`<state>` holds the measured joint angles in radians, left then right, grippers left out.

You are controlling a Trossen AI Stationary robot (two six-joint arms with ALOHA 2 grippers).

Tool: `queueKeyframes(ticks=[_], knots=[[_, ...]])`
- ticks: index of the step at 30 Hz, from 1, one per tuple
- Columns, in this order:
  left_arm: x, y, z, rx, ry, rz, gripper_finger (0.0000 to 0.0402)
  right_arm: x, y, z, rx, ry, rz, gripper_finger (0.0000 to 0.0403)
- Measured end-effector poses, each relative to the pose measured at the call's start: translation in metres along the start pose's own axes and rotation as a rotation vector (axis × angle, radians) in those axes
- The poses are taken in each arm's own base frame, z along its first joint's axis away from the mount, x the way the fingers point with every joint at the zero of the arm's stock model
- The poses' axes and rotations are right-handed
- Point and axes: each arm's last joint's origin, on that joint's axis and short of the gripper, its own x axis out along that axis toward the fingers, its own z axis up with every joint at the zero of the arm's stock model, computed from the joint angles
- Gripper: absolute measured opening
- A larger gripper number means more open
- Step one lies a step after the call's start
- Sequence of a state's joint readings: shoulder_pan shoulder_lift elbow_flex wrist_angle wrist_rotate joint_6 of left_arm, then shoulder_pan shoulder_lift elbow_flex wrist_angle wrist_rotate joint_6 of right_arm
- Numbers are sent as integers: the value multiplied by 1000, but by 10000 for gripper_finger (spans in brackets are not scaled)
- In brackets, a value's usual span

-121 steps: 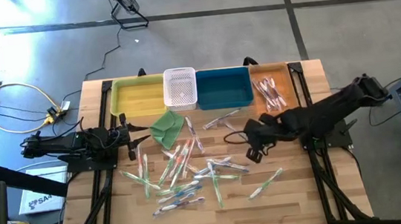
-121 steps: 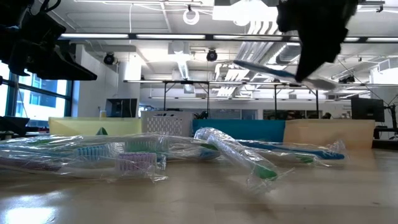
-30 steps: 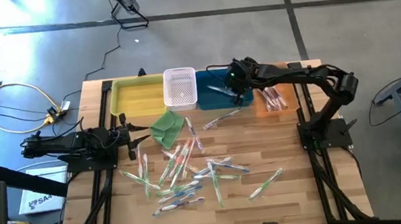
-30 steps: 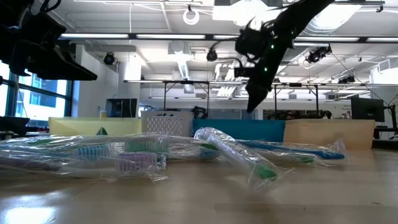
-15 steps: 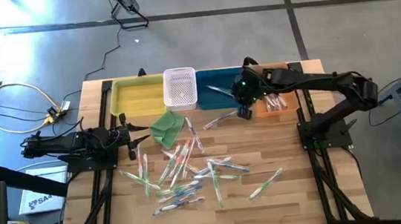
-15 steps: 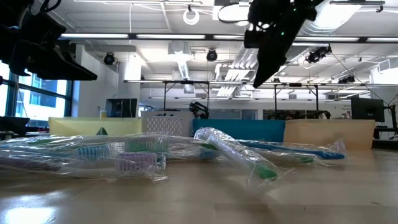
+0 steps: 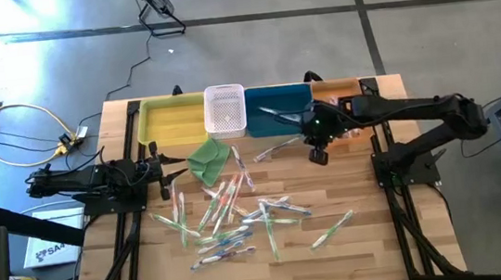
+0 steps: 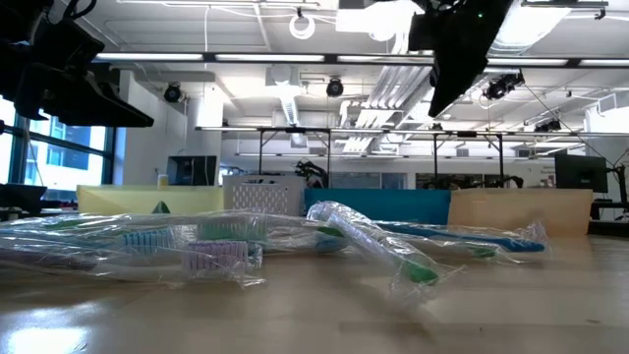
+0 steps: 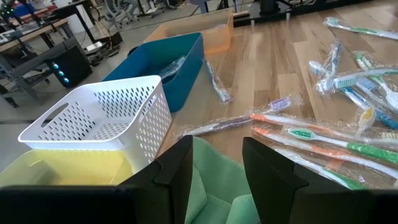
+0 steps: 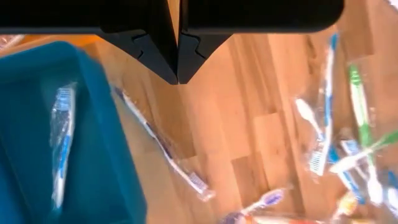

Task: Pick & Place Toothbrushes
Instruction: Put the green toothbrush into the white bin

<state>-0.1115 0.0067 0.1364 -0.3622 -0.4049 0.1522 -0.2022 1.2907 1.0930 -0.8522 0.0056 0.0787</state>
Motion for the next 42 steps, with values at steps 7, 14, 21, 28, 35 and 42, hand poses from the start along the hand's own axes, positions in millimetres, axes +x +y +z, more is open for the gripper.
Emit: queueKeyframes(ticks=[7, 14, 21, 28, 35, 42], knots=[[0, 0, 0, 0, 0, 0, 136, 2, 9, -23, 34, -41, -10, 3], [0, 0, 0, -4, -1, 0, 136, 7, 13, -47, 80, -211, 17, 3], [0, 0, 0, -31, -2, 0, 136, 14, 16, -66, 93, -425, 82, 3], [0, 0, 2, -43, -24, 2, 136, 24, 16, -77, 51, -705, 179, 2], [0, 0, 2, -65, -24, 3, 136, 27, 14, -86, 14, -828, 179, 2], [0, 0, 2, -64, -24, 3, 136, 21, 14, -85, -11, -910, 184, 2]])
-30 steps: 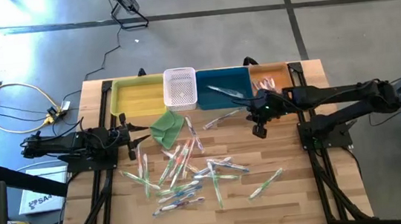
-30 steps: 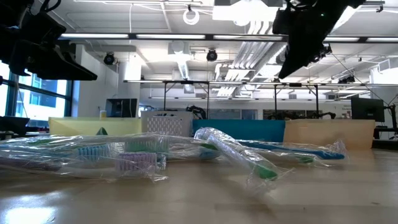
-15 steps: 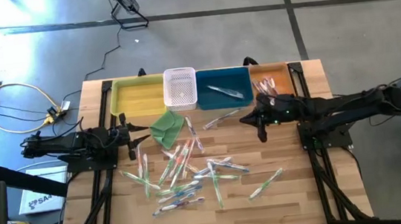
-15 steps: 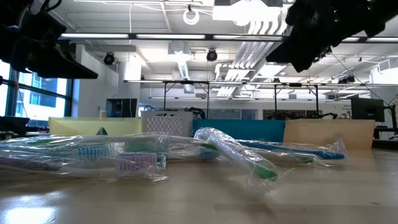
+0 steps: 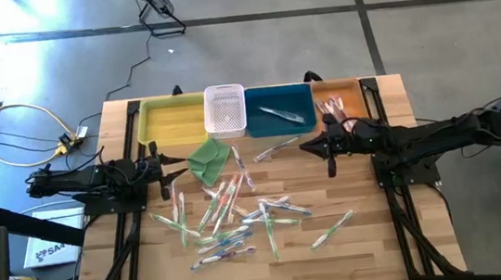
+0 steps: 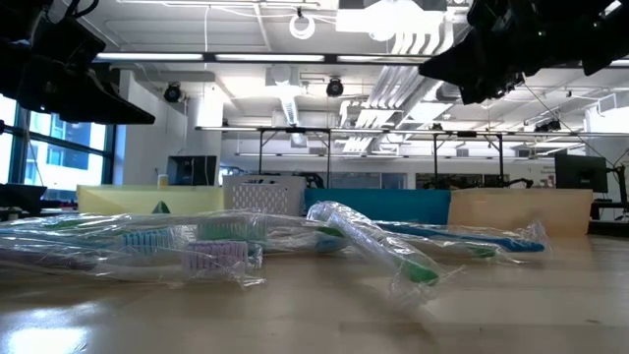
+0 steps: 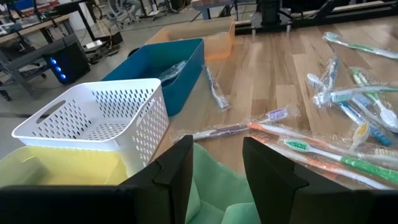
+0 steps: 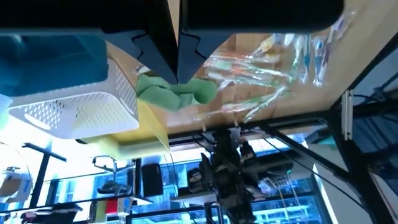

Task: Pick & Place Toothbrushes
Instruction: Put the green toothbrush into the white bin

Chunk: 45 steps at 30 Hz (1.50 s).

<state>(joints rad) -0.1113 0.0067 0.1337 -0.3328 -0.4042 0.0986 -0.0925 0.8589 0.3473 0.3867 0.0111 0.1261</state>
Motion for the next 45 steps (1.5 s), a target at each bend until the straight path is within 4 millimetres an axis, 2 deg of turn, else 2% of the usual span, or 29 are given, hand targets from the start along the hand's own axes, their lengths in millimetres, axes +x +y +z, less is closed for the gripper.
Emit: queueKeyframes(ticks=[8, 16, 20, 23, 29, 33, 38, 45], knots=[[0, 0, 0, -13, -1, 0, 136, 0, 0, -4, 0, 42, -2, 2], [-1, 1, 9, -165, -85, 3, 136, 0, 0, -4, 11, 41, -2, 2], [-1, 1, 11, -162, -99, 4, 136, 0, 0, -5, 81, 48, 4, 2], [-1, 1, 10, -139, -93, 5, 136, 0, 2, -10, 135, 124, 4, 2], [-1, 1, 10, -136, -93, 5, 136, -2, 19, -2, 134, 351, -28, 2], [-1, 1, 10, -136, -93, 6, 136, -7, 35, 12, 84, 439, 32, 2], [-1, 1, 10, -130, -92, 6, 136, -18, 51, 20, 134, 556, 65, 2], [-1, 1, 10, -117, -92, 7, 136, -30, 72, 17, 234, 669, 129, 2]])
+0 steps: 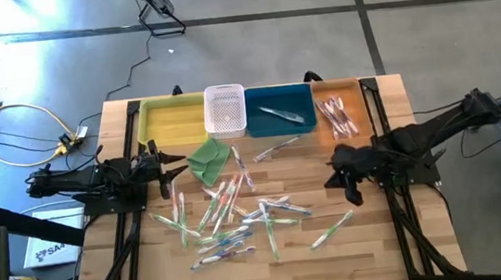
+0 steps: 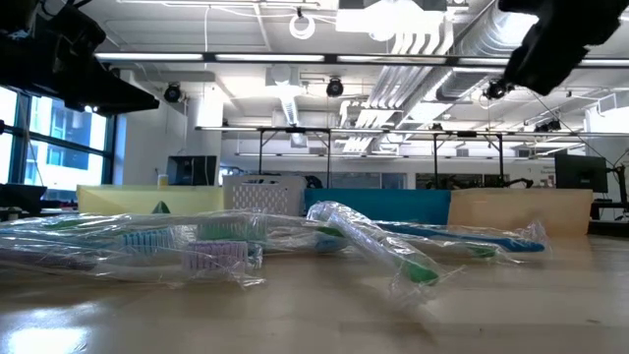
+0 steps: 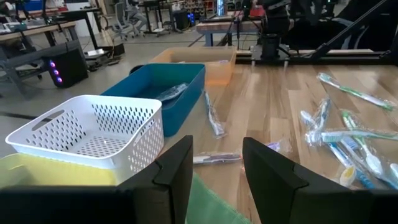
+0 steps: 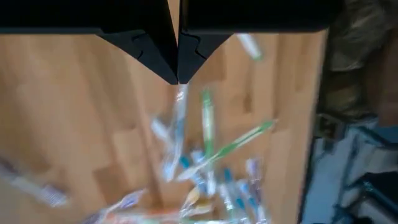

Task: Pick & Place Toothbrushes
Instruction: Put the green toothbrush into the white bin

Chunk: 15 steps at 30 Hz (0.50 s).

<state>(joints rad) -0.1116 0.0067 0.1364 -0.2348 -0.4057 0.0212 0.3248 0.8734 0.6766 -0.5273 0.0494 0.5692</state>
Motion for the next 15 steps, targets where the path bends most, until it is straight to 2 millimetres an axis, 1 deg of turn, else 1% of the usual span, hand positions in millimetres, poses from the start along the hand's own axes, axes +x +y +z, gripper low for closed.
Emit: queueKeyframes(ticks=[7, 15], knots=[[0, 0, 0, 1, 1, 0, 136, 4, 19, -16, 40, 96, 54, 2], [0, 0, 0, 1, 1, 0, 136, 15, 33, -43, 117, 335, 43, 2]])
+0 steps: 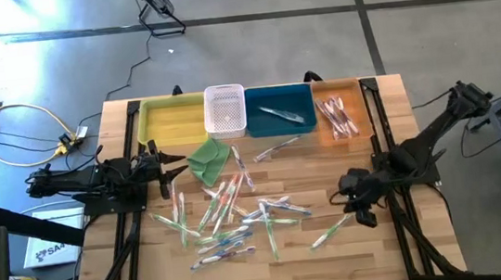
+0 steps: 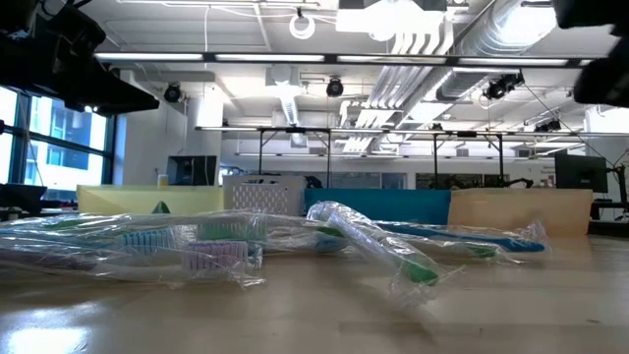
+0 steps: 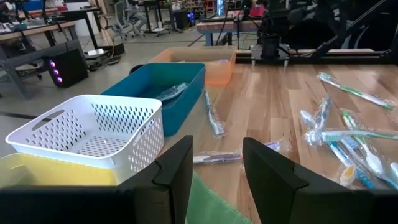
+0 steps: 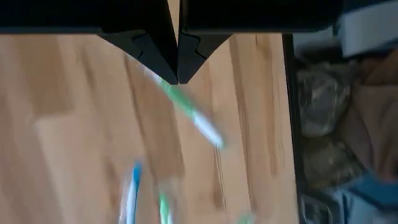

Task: Pick & Place Toothbrushes
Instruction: Put the green toothbrush into the white bin

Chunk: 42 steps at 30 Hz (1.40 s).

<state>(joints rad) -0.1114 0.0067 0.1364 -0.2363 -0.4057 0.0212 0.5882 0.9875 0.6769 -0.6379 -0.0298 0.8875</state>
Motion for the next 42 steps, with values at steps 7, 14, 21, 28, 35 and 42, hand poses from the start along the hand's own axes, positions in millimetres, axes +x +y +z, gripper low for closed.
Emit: queueKeyframes(ticks=[7, 14, 21, 28, 35, 42], knots=[[0, 1, 0, 1, 1, 21, 136, 15, 7, -10, -10, 115, -14, 2], [0, 1, 0, 0, 1, 35, 136, 29, 5, -9, -13, 104, -109, 7], [0, 1, 0, 0, 1, 35, 136, 42, 3, -10, -37, 110, -181, 79], [0, 1, 0, 0, 1, 34, 136, 59, 0, -12, -139, 174, -241, 176], [0, 1, 0, 1, 2, 34, 136, 79, -5, -16, -158, 254, -311, 219], [0, 1, -1, 3, 7, 34, 136, 95, -9, -22, -177, 354, -339, 218]])
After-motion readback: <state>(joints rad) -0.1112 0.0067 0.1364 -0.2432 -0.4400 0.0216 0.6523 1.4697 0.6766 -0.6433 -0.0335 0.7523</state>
